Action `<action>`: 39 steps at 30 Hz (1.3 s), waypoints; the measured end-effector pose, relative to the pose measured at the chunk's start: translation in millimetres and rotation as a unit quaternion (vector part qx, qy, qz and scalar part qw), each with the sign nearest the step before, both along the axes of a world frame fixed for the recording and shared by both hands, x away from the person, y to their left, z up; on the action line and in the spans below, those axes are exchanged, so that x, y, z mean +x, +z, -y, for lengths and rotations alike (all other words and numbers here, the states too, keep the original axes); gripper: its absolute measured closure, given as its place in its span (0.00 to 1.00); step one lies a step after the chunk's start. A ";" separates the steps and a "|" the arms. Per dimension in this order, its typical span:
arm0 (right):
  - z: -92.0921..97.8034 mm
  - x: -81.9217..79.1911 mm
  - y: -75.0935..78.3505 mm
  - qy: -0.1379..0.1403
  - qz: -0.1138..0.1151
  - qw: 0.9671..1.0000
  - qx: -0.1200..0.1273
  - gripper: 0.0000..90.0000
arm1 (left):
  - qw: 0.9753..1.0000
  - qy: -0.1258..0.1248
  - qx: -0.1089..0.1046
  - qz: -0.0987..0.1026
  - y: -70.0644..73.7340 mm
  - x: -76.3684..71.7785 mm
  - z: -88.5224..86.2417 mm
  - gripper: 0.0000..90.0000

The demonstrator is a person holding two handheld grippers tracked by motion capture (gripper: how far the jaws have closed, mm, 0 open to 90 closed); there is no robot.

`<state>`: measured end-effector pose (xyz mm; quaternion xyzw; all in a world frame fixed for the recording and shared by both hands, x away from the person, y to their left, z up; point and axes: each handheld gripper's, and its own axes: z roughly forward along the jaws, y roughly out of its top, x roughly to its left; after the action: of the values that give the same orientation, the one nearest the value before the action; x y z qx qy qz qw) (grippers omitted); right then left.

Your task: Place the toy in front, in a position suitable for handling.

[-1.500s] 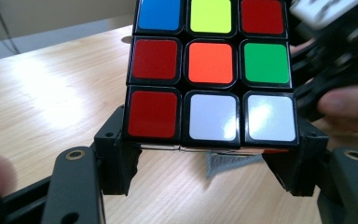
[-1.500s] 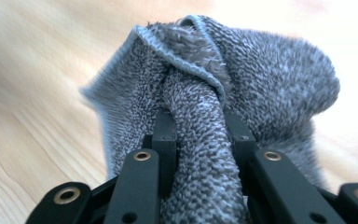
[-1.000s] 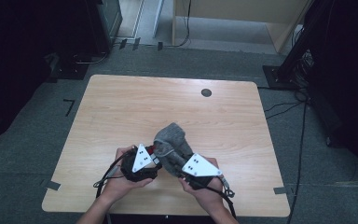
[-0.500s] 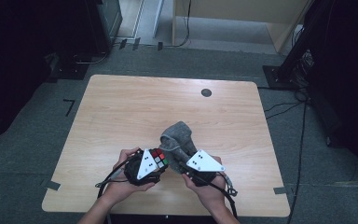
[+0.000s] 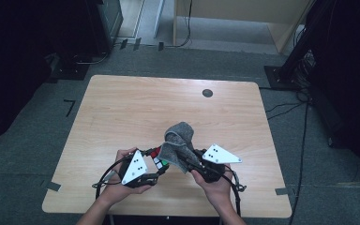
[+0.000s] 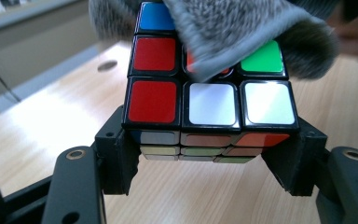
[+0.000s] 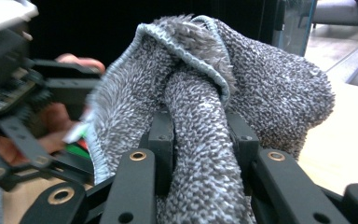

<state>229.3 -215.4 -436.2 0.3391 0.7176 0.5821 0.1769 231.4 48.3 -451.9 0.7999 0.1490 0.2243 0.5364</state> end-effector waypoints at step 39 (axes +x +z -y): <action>-12.2 -13.0 -14.6 0.056 -0.059 0.995 0.057 0.76 | 0.985 -0.036 -0.150 -0.071 20.2 16.2 -4.9 0.38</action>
<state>216.3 -203.2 -450.8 0.3422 0.7101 0.6099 0.0816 247.6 53.3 -431.7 0.7290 0.1893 0.1227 0.6462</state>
